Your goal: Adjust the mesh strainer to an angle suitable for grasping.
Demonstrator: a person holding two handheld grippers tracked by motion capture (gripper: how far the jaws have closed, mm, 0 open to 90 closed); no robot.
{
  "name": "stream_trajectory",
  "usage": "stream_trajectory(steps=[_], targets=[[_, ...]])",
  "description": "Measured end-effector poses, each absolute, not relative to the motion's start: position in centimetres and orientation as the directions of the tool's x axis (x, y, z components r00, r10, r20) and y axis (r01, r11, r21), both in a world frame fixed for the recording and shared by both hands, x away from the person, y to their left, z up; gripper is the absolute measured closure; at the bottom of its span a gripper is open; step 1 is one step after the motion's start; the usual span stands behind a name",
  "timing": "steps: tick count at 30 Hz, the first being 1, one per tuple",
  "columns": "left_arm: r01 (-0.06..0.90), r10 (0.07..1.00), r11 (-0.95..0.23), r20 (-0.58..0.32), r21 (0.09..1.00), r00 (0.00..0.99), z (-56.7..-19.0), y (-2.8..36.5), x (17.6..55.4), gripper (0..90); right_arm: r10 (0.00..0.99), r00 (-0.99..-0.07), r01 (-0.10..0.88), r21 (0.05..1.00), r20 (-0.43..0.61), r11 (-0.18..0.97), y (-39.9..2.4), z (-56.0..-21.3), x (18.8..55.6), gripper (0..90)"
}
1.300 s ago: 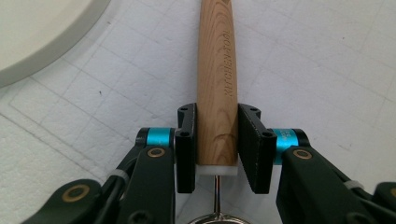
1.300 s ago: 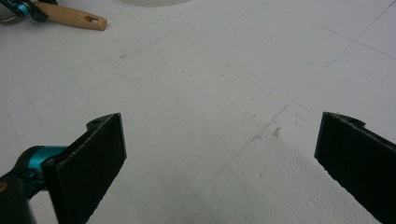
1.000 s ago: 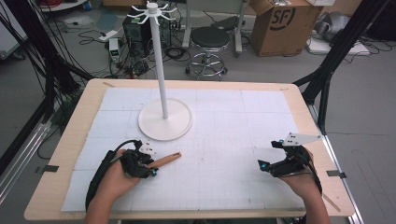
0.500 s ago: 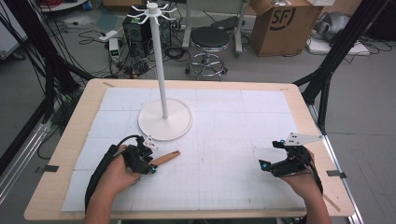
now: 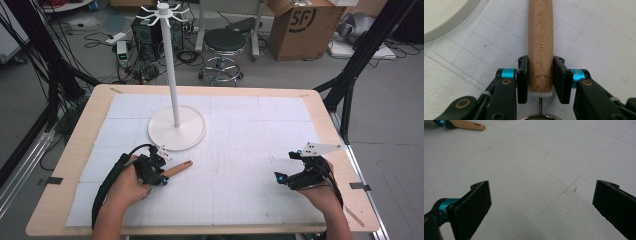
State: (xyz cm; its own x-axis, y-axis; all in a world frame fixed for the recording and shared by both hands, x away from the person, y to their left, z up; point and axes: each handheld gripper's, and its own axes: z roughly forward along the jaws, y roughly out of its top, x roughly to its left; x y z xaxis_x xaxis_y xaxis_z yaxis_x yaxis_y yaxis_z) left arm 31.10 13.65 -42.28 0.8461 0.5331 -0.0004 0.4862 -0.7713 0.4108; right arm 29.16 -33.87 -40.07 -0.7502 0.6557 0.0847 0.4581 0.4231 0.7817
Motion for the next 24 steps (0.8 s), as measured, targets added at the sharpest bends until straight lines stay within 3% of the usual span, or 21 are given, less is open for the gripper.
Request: stream_trajectory(steps=[11,24], targets=[[0.484,0.547,-0.726,-0.018,0.489,0.837,-42.2,14.5,30.3,68.7,0.654,-0.751,0.459,0.782,0.088,0.422,-33.9,-40.2,29.2,0.8],[0.436,0.531,-0.630,-0.053,0.643,0.846,-39.8,15.8,29.1,68.7,0.651,-0.754,0.453,0.784,0.082,0.425,-33.9,-40.0,29.2,0.8]])
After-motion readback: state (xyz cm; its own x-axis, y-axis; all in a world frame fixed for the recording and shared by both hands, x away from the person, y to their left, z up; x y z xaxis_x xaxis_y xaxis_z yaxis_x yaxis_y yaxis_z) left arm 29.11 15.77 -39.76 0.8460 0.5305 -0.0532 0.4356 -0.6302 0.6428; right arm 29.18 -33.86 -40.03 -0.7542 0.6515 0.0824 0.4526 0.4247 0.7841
